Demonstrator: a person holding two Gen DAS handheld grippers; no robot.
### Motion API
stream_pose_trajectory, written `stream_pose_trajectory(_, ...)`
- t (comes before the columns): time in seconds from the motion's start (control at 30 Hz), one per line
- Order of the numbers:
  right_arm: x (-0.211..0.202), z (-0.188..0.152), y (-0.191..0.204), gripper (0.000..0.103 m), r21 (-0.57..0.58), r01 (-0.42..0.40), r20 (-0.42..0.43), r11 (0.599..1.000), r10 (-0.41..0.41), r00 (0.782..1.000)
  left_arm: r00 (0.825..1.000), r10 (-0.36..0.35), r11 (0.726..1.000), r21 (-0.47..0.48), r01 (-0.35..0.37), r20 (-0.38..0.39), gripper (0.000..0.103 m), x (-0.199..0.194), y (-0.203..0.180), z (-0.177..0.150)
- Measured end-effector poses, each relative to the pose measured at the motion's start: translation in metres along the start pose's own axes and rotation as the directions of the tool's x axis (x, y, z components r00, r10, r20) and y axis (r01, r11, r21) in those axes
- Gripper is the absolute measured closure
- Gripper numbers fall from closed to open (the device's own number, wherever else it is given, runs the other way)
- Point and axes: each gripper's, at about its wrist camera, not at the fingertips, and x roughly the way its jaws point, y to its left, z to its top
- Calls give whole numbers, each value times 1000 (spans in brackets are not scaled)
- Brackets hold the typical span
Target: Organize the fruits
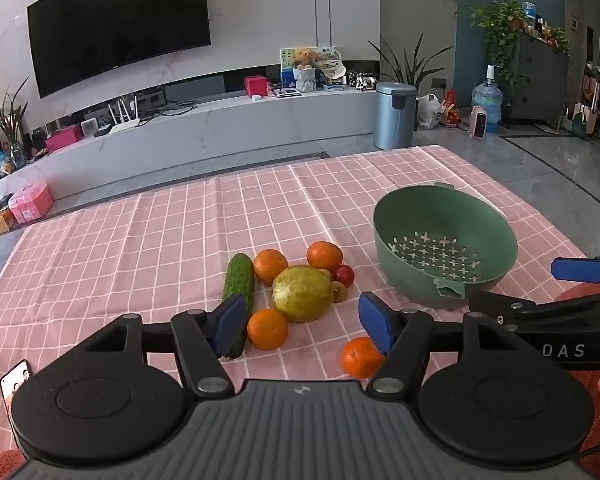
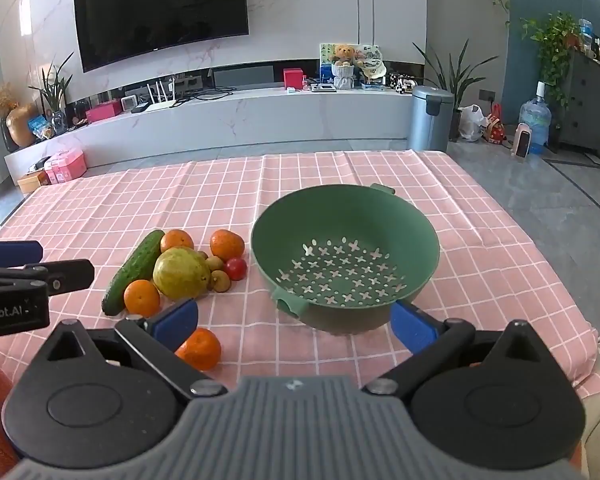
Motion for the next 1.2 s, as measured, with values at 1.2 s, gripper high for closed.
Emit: stream_pose_trajectory(1.2,12,-7,-2,5,32,35,-38,999,-33,999,1000,-10,1000,10,10,-3,26,2,-4,-4)
